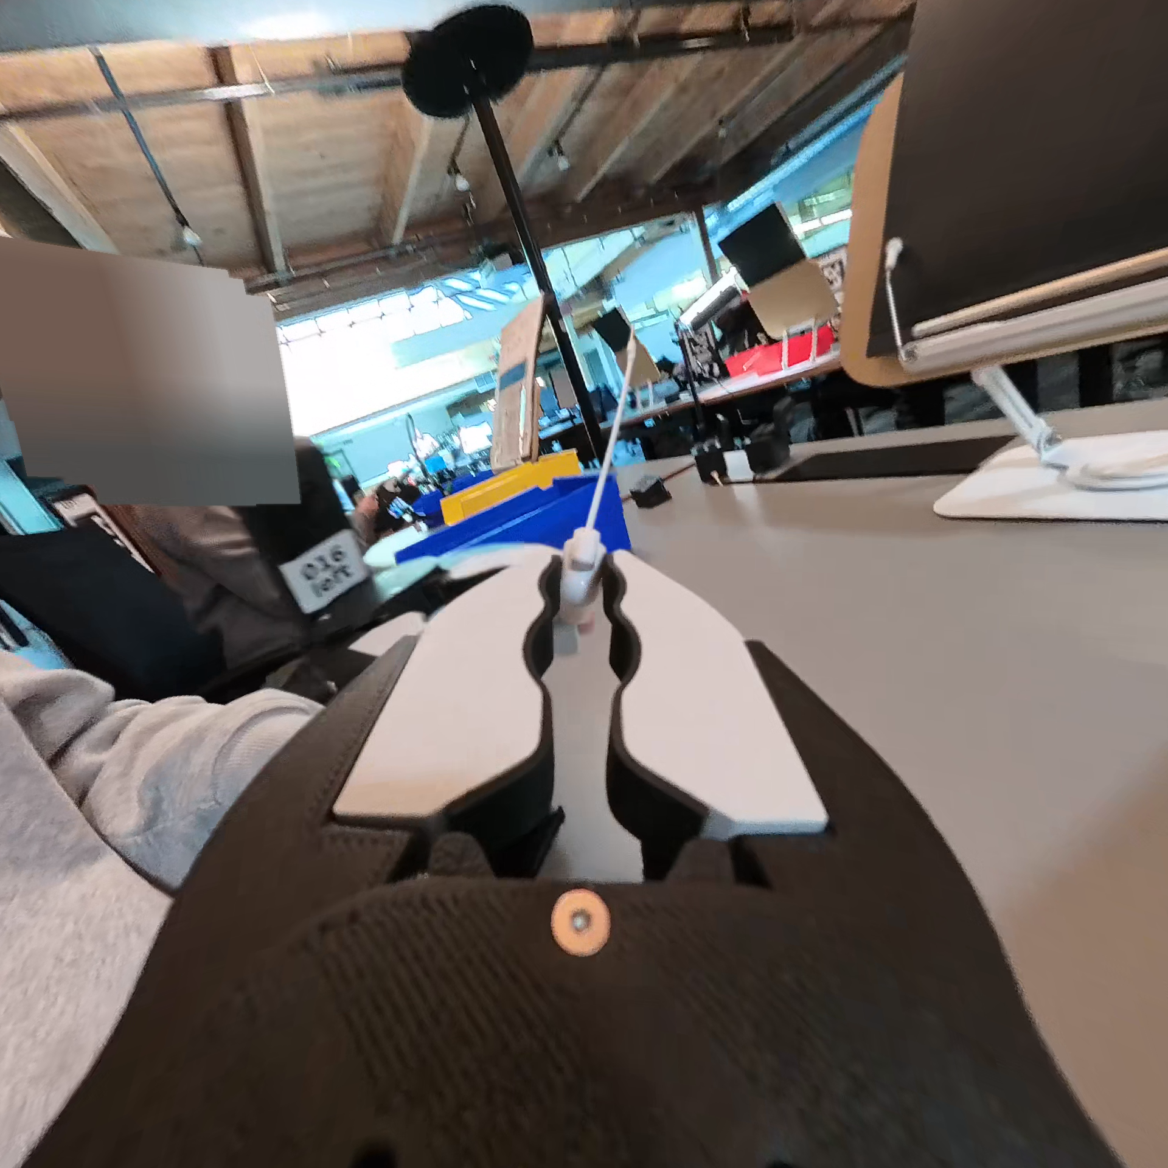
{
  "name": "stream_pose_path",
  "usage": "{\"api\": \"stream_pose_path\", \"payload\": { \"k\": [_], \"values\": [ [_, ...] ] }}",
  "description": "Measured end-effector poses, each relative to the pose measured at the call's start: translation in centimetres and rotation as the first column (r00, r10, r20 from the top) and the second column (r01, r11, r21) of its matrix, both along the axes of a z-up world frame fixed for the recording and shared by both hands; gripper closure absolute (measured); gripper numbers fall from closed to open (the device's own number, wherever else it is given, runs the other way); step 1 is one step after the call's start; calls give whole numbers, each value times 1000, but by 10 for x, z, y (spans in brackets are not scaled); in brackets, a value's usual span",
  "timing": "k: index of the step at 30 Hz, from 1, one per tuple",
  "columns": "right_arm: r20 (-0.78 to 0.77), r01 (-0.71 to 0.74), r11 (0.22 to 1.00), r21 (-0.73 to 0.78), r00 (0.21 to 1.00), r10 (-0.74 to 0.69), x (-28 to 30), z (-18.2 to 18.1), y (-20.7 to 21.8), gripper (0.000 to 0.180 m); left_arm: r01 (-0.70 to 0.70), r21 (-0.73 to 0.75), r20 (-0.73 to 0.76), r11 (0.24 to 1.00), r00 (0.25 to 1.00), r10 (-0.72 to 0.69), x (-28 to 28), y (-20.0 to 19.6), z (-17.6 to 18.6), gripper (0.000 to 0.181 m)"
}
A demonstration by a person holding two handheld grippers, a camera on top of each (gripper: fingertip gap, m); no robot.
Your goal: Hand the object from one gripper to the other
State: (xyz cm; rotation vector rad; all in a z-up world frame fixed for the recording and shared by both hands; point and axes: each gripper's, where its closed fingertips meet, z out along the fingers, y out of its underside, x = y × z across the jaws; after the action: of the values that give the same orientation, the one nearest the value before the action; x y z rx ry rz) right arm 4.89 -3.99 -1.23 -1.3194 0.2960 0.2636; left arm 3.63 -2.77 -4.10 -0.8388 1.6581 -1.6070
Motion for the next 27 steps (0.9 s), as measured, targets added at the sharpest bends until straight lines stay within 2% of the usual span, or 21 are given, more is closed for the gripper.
{"api": "stream_pose_path", "payload": {
  "k": [1,3,5,7,9,14,19,27],
  "values": [
    [-6,-14,999,40,1000,14,-1,4,-1,167,67,-105,-39,992,997,-71,-2,-4,2,133],
    [-38,-40,990,137,998,46,-3,12,-4,167,199,-376,-108,905,961,-256,-9,-11,8,134],
    [-90,-46,972,230,994,69,-3,17,-6,167,251,-628,-114,736,906,-407,-12,-10,18,138],
    [-147,-36,956,292,986,82,-3,17,-7,167,242,-764,-79,598,885,-459,-12,-2,25,143],
    [-181,-40,955,294,979,97,-4,13,-3,167,246,-801,-59,546,875,-480,-13,1,27,149],
    [-121,-62,962,265,988,97,-15,12,4,167,265,-775,-50,574,879,-474,-15,0,30,169],
    [-83,-70,975,212,992,90,-19,4,10,167,255,-766,-26,590,905,-425,-14,9,33,170],
    [-16,-80,982,173,996,84,-20,4,11,167,271,-742,-22,612,904,-427,-16,10,34,170]
  ]
}}
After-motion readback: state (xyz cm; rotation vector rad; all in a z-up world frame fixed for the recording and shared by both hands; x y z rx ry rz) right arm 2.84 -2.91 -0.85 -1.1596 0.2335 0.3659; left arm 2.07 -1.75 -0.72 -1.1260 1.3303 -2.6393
